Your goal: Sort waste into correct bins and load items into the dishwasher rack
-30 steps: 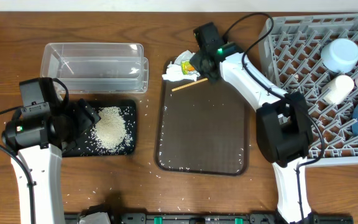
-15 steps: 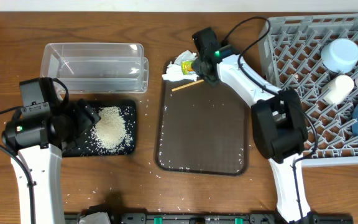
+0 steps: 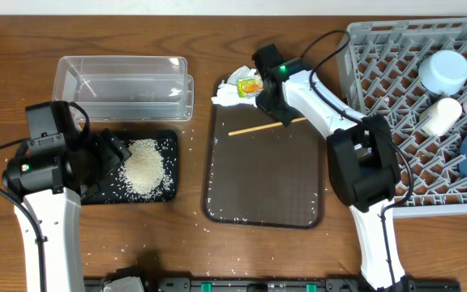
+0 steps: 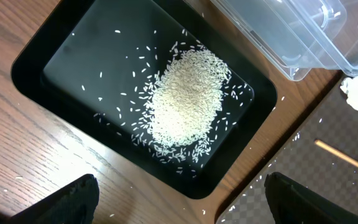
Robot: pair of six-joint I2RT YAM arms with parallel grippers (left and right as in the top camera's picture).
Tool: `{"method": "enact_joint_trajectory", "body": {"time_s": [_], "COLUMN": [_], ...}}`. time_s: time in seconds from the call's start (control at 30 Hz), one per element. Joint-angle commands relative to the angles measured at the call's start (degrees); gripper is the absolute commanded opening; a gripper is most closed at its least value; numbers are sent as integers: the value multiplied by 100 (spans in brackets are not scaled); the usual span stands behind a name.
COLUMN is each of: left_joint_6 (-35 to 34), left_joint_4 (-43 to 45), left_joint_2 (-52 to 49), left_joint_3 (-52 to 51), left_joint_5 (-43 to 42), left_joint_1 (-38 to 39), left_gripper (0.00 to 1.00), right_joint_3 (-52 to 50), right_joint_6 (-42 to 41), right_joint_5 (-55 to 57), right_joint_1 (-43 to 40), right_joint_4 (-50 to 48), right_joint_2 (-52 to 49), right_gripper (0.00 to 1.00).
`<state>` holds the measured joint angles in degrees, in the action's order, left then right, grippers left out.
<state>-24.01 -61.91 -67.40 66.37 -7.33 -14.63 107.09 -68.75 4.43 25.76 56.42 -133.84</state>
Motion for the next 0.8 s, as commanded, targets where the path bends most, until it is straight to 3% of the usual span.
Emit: {"method": "enact_joint_trajectory", "body": {"time_s": [0.0,0.2,0.33,0.4,0.43,0.47,0.5,0.6,0.77], "left_joint_6": [11,11,11,13,11,13,13,13,13], "left_joint_4": [-22,-22,-22,-22,-22,-22,-22,-22,-22], "left_joint_2": [-2,-2,-2,-2,-2,-2,-2,-2,-2], "left_joint_3": [72,72,72,72,72,72,72,72,72], "left_joint_5": [9,9,9,9,9,9,9,9,9], "left_joint_1": [-35,-35,-35,-35,-35,-35,-35,-35,-35], "left_gripper": [89,89,88,89,88,88,88,88,88], "right_joint_3": [-66,-66,-66,-66,-66,-66,-70,-94,-114], "right_joint_6": [197,2312,2656,2518,2402,2221,2055,1399,-603], "right_joint_5": [7,9,-24,-286,-507,-826,-1139,-1360,87], "right_joint_1": [-109,-26,-20,-17,-17,-17,-15,57,363], "right_joint_4": [284,96,293,411,446,470,470,496,890], "right_joint_2": [284,992,1316,1379,1392,1392,1384,1373,1287], "right_gripper": [1,3,16,41,58,84,89,90,88]}}
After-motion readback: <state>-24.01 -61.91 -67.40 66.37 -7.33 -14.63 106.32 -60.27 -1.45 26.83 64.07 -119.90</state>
